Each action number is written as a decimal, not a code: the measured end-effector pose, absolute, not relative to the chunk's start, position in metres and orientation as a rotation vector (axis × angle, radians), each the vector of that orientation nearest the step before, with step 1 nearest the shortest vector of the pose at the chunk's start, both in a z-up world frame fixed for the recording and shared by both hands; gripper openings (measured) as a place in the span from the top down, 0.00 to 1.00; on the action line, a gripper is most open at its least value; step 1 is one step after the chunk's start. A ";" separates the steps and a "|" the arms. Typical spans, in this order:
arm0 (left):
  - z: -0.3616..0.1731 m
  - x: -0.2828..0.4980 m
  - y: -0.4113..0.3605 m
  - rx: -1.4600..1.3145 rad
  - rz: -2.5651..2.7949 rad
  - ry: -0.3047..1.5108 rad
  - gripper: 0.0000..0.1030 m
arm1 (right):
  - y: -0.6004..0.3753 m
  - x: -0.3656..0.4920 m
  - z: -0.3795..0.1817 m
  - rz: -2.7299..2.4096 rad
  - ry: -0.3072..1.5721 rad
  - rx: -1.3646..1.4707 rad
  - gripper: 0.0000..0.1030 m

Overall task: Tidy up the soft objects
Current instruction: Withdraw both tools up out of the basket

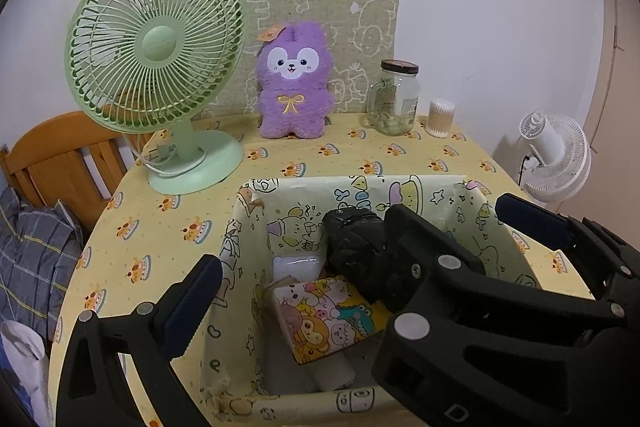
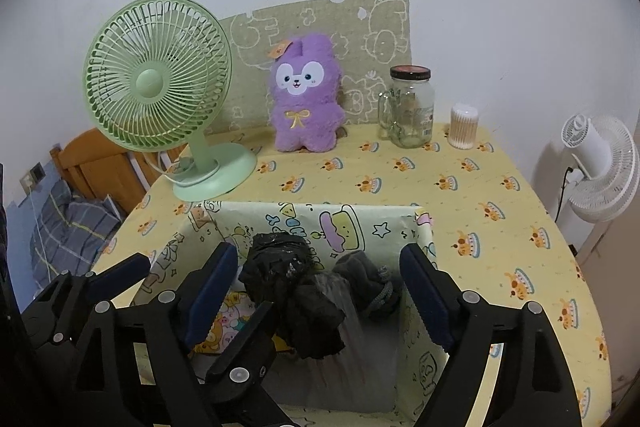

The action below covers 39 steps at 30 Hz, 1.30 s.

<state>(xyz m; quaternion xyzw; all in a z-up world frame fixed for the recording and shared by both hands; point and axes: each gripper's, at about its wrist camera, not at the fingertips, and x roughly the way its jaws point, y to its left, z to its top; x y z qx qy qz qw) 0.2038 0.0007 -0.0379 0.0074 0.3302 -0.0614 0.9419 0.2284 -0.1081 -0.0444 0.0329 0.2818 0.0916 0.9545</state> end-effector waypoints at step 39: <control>0.013 0.108 -0.003 0.022 -0.151 0.524 0.00 | -0.114 0.123 0.004 0.133 0.442 0.044 0.03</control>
